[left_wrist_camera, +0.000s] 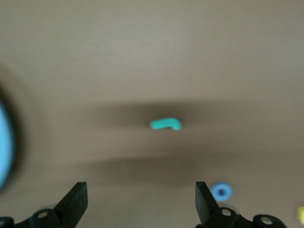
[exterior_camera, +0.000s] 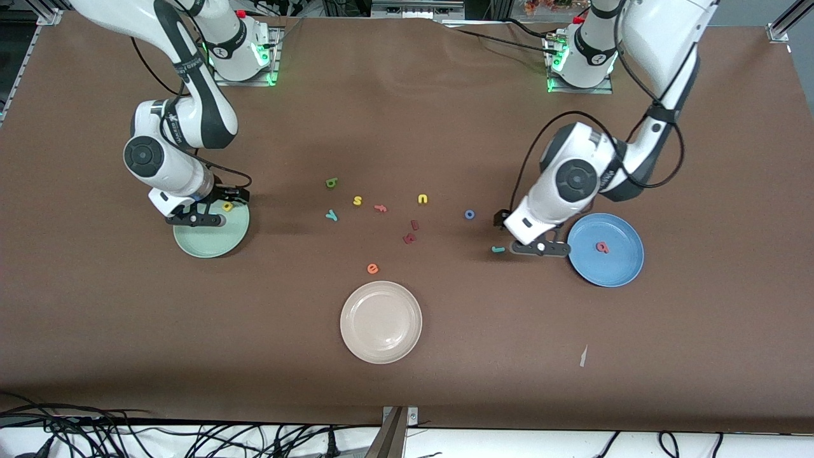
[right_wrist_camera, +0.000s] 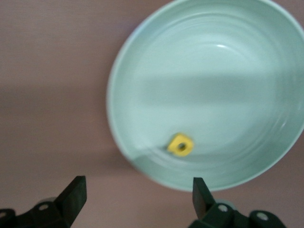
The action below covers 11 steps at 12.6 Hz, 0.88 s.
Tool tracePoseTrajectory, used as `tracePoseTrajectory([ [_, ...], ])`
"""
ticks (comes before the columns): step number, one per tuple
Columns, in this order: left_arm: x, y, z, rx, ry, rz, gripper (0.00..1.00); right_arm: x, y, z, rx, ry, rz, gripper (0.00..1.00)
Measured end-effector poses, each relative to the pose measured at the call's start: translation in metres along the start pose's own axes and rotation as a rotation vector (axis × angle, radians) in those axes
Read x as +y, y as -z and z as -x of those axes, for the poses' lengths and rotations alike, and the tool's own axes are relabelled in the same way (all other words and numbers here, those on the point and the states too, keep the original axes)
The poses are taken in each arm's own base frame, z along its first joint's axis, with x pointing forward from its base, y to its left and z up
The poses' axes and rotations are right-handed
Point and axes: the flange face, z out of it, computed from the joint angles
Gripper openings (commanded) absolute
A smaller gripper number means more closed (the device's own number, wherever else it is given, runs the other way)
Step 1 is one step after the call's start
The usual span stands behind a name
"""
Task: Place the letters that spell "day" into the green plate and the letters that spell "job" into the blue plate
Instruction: 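Grasp the blue o and green 9 with the left and right grippers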
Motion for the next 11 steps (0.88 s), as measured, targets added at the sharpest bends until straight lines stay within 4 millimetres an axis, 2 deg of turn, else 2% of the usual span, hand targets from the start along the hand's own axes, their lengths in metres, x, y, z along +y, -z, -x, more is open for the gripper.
tracePoseTrajectory([
  [2, 0.035, -0.014, 0.019, 0.004, 0.049, 0.004, 1.00, -0.043, 0.023, 0.007, -0.025, -0.076, -0.009, 1.00],
  [3, 0.047, -0.020, 0.025, 0.006, 0.063, 0.008, 1.00, -0.065, 0.026, 0.015, -0.027, -0.123, -0.008, 1.00],
  [6, 0.073, -0.043, 0.036, 0.022, 0.091, 0.018, 0.93, -0.126, 0.018, 0.044, -0.026, -0.256, -0.006, 1.00],
  [8, 0.080, -0.062, 0.043, 0.031, 0.100, -0.014, 0.86, -0.168, 0.002, 0.072, 0.018, -0.340, -0.039, 0.95],
  [9, 0.081, -0.069, 0.044, 0.030, 0.099, -0.027, 0.82, -0.180, -0.009, 0.085, 0.035, -0.369, -0.055, 0.95],
  [10, 0.080, -0.074, 0.045, 0.027, 0.103, -0.034, 0.79, -0.184, -0.019, 0.094, 0.048, -0.400, -0.069, 0.90],
  [11, 0.080, -0.078, 0.046, 0.021, 0.103, -0.036, 0.75, -0.184, -0.025, 0.097, 0.060, -0.436, -0.083, 0.81],
])
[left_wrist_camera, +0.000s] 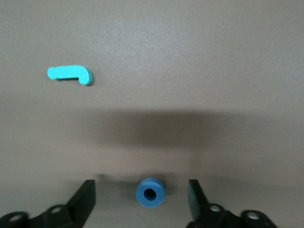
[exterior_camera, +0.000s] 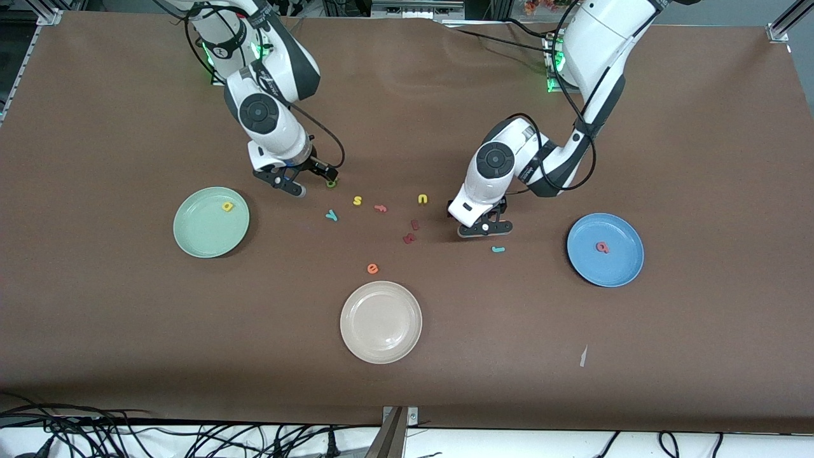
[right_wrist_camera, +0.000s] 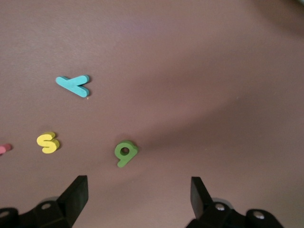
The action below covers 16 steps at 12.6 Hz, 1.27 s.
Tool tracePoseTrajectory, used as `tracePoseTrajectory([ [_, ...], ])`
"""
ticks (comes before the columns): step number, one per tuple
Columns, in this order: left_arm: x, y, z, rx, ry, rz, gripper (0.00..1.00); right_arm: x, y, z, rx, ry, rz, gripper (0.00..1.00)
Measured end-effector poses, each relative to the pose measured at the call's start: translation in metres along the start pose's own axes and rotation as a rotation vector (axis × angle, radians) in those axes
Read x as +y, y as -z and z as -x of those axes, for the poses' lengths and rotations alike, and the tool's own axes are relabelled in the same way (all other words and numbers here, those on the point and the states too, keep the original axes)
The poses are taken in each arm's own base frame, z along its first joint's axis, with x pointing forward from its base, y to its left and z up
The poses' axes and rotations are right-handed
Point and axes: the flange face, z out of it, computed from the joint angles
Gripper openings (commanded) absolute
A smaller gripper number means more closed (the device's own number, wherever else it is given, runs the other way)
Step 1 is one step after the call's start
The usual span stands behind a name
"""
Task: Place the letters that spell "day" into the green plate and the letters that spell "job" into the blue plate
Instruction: 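Grasp the blue o and green 9 with the left and right grippers, then put the blue o on the blue plate, green 9 on the green plate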
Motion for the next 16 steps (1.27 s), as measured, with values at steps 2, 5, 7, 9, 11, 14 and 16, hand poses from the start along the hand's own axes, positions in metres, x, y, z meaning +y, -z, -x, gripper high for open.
tracePoseTrajectory([
  [2, 0.002, -0.002, 0.002, -0.003, 0.000, -0.002, 0.60, -0.001, -0.009, 0.005, 0.019, -0.061, -0.034, 0.72],
  [5, 0.006, -0.004, 0.006, -0.005, 0.009, -0.003, 0.49, -0.004, -0.028, 0.017, 0.026, -0.140, -0.065, 0.72],
  [7, 0.008, -0.006, 0.009, -0.009, 0.006, -0.006, 0.44, -0.002, -0.045, 0.024, 0.029, -0.159, -0.083, 0.71],
  [9, 0.009, -0.006, 0.008, -0.007, 0.006, -0.004, 0.34, 0.000, -0.051, 0.025, 0.027, -0.163, -0.084, 0.71],
  [11, 0.009, -0.005, 0.008, -0.006, 0.006, -0.003, 0.31, 0.000, -0.053, 0.024, 0.029, -0.163, -0.091, 0.71],
  [14, 0.010, -0.005, 0.008, -0.004, 0.003, -0.004, 0.29, -0.001, -0.059, 0.024, 0.030, -0.164, -0.102, 0.71],
  [16, 0.010, -0.005, 0.009, 0.004, -0.010, -0.010, 0.27, 0.000, -0.062, 0.021, 0.034, -0.164, -0.104, 0.71],
])
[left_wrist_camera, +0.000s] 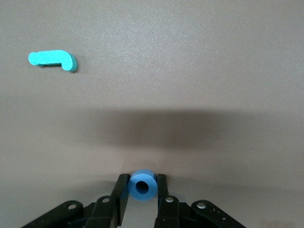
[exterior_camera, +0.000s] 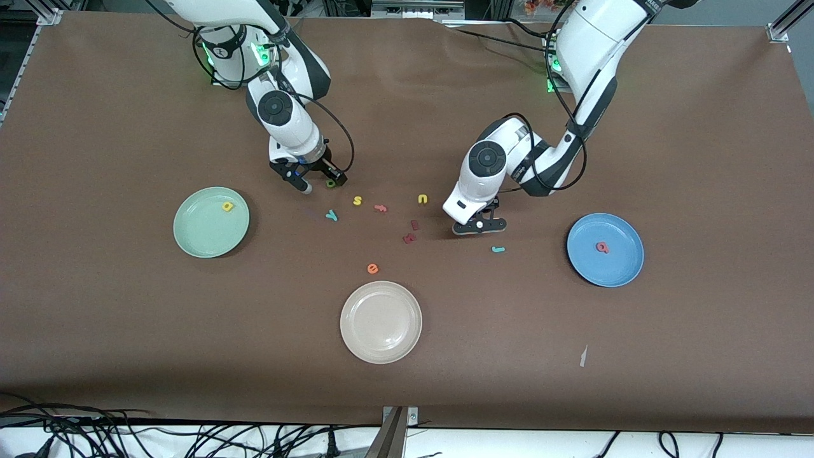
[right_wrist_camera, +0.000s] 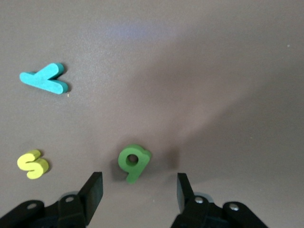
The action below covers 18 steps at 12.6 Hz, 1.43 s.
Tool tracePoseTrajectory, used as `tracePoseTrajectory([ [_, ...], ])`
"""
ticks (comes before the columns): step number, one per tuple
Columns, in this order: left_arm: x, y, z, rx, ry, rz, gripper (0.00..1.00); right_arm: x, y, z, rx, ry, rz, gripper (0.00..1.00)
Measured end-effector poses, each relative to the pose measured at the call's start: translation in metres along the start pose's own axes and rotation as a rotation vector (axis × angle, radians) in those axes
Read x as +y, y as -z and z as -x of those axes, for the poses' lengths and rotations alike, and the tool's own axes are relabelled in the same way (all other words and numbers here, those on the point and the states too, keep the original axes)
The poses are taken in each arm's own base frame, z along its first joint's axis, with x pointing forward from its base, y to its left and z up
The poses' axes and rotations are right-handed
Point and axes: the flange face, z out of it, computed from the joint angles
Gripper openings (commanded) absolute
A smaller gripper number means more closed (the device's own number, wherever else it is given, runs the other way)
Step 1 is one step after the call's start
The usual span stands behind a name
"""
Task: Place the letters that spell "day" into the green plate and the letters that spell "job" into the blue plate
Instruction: 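Put the blue o on the blue plate, green 9 on the green plate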
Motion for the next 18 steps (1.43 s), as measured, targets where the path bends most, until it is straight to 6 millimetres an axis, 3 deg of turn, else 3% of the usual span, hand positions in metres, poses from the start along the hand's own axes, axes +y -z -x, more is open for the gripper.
tracePoseTrajectory([
  [2, -0.004, 0.003, -0.007, 0.006, 0.006, -0.006, 0.26, 0.002, -0.001, -0.007, 0.013, 0.007, 0.003, 0.67],
  [5, -0.032, 0.029, -0.042, -0.034, -0.035, -0.076, 0.26, 0.005, -0.004, -0.013, 0.018, 0.004, 0.011, 0.64],
  [7, -0.074, 0.054, -0.071, -0.063, -0.107, -0.103, 0.26, 0.006, -0.008, -0.011, 0.015, 0.006, 0.016, 0.58],
  [8, -0.101, 0.063, -0.084, -0.081, -0.149, -0.111, 0.26, 0.006, -0.008, -0.011, 0.015, 0.008, 0.016, 0.48],
  [10, -0.159, 0.074, -0.109, -0.105, -0.228, -0.105, 0.26, 0.006, -0.007, -0.011, 0.015, 0.009, 0.015, 0.18],
  [11, -0.186, 0.076, -0.120, -0.112, -0.264, -0.097, 0.26, 0.005, -0.007, -0.010, 0.016, 0.010, 0.015, 0.10],
  [14, -0.251, 0.072, -0.138, -0.136, -0.383, -0.077, 0.28, 0.002, -0.002, -0.008, 0.021, 0.019, 0.006, 0.08],
  [15, -0.269, 0.069, -0.140, -0.145, -0.434, -0.084, 0.53, 0.002, -0.003, -0.008, 0.020, 0.022, 0.011, 0.08],
  [16, -0.286, 0.066, -0.143, -0.151, -0.469, -0.100, 1.00, 0.001, -0.001, -0.008, 0.018, 0.026, 0.022, 0.08],
  [18, -0.306, 0.062, -0.146, -0.160, -0.487, -0.107, 1.00, -0.009, 0.017, -0.013, 0.007, 0.053, 0.080, 0.09],
])
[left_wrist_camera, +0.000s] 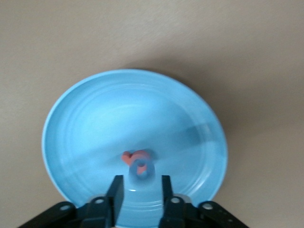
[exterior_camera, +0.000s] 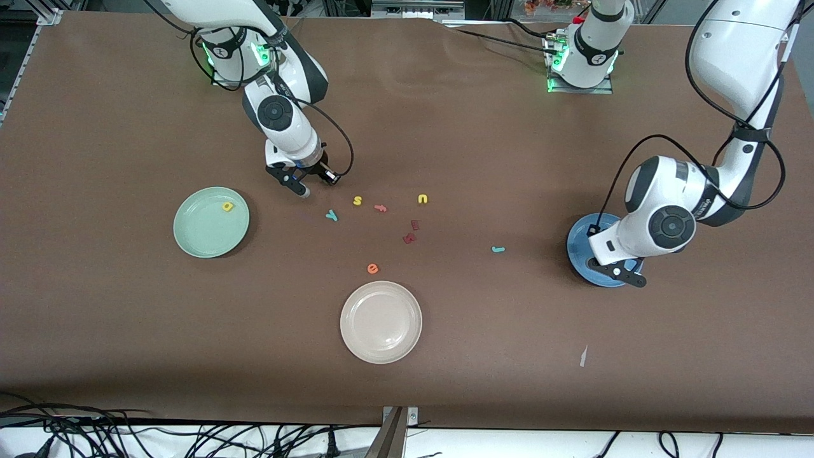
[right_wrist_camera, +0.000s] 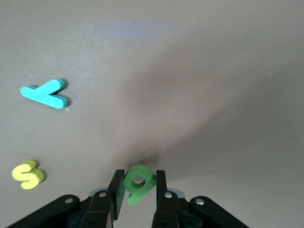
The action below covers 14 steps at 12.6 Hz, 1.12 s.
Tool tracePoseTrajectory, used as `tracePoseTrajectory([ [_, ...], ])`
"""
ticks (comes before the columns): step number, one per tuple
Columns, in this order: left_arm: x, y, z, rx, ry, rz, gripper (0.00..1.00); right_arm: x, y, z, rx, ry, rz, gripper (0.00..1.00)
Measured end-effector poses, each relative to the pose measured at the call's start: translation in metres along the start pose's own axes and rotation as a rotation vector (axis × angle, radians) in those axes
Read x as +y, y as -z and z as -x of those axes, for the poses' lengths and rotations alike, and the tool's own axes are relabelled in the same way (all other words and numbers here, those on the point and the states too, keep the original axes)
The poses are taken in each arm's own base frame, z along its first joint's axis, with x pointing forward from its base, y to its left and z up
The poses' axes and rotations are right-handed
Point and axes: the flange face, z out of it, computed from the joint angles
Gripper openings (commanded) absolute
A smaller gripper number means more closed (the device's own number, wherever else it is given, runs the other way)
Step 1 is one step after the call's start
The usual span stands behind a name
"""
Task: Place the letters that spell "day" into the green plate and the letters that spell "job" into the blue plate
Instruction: 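Put the blue o on the blue plate, green 9 on the green plate, then grasp the teal j and teal y with the left and right grippers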
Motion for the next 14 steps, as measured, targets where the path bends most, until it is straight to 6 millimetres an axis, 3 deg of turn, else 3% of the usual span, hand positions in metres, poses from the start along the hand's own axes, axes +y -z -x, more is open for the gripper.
tracePoseTrajectory([
  [3, 0.014, 0.010, -0.009, 0.026, 0.042, 0.010, 1.00, 0.001, 0.051, -0.041, 0.002, 0.095, 0.067, 0.12],
  [5, 0.052, 0.027, -0.028, 0.061, 0.112, 0.053, 1.00, 0.032, 0.069, -0.094, 0.005, 0.193, 0.085, 0.14],
  [9, 0.147, 0.041, -0.070, 0.093, 0.254, 0.094, 1.00, 0.107, 0.072, -0.185, -0.002, 0.390, 0.108, 0.16],
  [10, 0.168, 0.041, -0.078, 0.097, 0.292, 0.098, 1.00, 0.123, 0.070, -0.202, 0.003, 0.432, 0.109, 0.24],
  [11, 0.189, 0.039, -0.085, 0.098, 0.324, 0.102, 1.00, 0.138, 0.065, -0.217, 0.011, 0.464, 0.111, 0.40],
  [12, 0.209, 0.034, -0.090, 0.100, 0.347, 0.106, 1.00, 0.152, 0.057, -0.231, 0.019, 0.488, 0.113, 0.66],
  [13, 0.226, 0.029, -0.094, 0.112, 0.362, 0.113, 1.00, 0.166, 0.048, -0.244, 0.023, 0.505, 0.114, 1.00],
  [14, 0.234, 0.024, -0.098, 0.128, 0.369, 0.122, 1.00, 0.176, 0.040, -0.251, 0.018, 0.513, 0.111, 1.00],
])
